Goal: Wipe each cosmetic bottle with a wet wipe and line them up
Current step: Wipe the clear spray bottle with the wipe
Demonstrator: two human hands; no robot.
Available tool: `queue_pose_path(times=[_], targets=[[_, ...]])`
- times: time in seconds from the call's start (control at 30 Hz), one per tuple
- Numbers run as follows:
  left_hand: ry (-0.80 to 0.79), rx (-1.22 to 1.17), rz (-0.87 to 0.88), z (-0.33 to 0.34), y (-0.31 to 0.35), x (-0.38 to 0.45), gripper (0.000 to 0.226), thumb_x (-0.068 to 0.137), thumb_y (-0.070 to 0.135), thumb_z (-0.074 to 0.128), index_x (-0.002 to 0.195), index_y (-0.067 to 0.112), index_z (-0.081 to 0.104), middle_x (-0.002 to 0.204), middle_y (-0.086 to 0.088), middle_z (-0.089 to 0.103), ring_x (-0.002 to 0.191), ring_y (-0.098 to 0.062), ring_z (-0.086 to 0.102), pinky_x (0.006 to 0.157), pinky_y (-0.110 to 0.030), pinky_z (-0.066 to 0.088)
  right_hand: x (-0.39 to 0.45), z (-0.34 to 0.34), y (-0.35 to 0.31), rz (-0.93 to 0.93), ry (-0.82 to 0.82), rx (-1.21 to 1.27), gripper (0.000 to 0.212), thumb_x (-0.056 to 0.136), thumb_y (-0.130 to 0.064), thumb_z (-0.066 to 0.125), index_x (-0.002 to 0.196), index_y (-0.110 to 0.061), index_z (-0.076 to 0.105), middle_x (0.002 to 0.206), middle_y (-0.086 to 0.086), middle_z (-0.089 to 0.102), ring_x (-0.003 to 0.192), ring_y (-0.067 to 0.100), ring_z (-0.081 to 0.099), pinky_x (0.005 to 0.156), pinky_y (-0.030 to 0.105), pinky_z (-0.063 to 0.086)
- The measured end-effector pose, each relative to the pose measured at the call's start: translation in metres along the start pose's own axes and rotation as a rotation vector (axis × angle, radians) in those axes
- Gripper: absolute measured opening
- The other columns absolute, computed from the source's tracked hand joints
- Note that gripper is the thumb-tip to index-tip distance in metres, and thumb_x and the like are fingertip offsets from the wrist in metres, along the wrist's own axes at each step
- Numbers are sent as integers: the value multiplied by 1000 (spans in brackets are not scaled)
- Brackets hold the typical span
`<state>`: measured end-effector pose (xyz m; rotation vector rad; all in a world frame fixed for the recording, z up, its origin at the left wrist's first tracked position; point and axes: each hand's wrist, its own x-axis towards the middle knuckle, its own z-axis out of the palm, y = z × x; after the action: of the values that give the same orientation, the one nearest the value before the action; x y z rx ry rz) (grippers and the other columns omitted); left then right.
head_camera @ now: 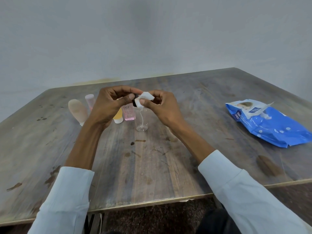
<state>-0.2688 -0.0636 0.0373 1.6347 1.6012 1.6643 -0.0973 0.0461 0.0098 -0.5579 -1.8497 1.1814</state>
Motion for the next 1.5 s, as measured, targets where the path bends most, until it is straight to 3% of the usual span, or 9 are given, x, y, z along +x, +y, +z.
queue_pose_path(times=[0.17, 0.33, 0.53, 0.67, 0.8, 0.97, 1.13, 1.3, 1.5], targets=[[-5, 6, 5, 4, 1, -1, 20, 100, 1, 68, 116, 4, 78, 116, -12, 81, 108, -29, 77, 95, -41, 63, -2, 8, -5, -73, 1, -122, 31, 84, -33, 91, 107, -15, 80, 95, -5, 81, 85, 6, 75, 77, 21, 60], [3, -73, 3, 8, 2, -2, 20, 97, -3, 68, 114, 5, 76, 115, -7, 81, 113, -26, 76, 96, -37, 62, 1, -3, -6, -100, -6, -119, 27, 83, -30, 92, 104, -15, 84, 91, -5, 82, 83, 8, 77, 79, 31, 63], [-28, -53, 37, 11, 4, -2, 19, 99, -4, 67, 116, -1, 74, 118, -15, 79, 110, -25, 77, 92, -31, 60, 3, -24, -4, -42, -52, -45, 21, 86, -20, 90, 105, -12, 85, 94, -2, 83, 85, 9, 77, 77, 23, 60], [-22, 5, 49, 11, 5, -2, 20, 101, 2, 67, 120, -4, 72, 119, -12, 80, 113, -23, 76, 90, -33, 62, 6, -26, 4, 41, 54, 49, 19, 89, -15, 86, 107, -10, 83, 94, 3, 83, 89, 17, 80, 89, 40, 66], [-21, 37, 52, 10, 7, -2, 19, 102, 4, 67, 120, 0, 73, 116, -4, 81, 115, -20, 75, 90, -31, 62, 6, -28, 3, 56, 180, 70, 20, 92, -14, 83, 112, -9, 81, 98, 3, 82, 91, 16, 79, 89, 42, 66], [-5, 54, 44, 12, 6, -1, 20, 102, 0, 67, 114, 11, 78, 111, 5, 82, 108, -14, 76, 90, -25, 58, 2, -25, -7, 8, -34, -14, 23, 87, -23, 89, 107, -14, 83, 96, 1, 83, 91, 18, 79, 89, 33, 64], [-33, 40, 45, 11, 6, -2, 20, 102, 0, 65, 115, 10, 77, 113, 1, 82, 109, -17, 77, 92, -27, 59, 0, -23, -9, -40, -59, -42, 23, 82, -22, 93, 102, -14, 84, 89, 2, 82, 81, 18, 78, 75, 25, 61], [-28, -4, 49, 13, 7, -2, 24, 102, -6, 62, 119, 4, 76, 126, -6, 78, 121, -23, 73, 100, -37, 59, 1, -23, -2, 16, -20, 2, 26, 78, -23, 96, 94, -11, 80, 86, 5, 81, 80, 24, 76, 81, 41, 64], [23, -37, 36, 11, 7, -1, 20, 96, -5, 69, 111, 5, 78, 107, -4, 76, 95, -17, 71, 84, -27, 57, 5, -23, 9, 82, 18, 44, 23, 86, -15, 89, 103, -2, 79, 94, 12, 81, 81, 18, 76, 81, 36, 66]])
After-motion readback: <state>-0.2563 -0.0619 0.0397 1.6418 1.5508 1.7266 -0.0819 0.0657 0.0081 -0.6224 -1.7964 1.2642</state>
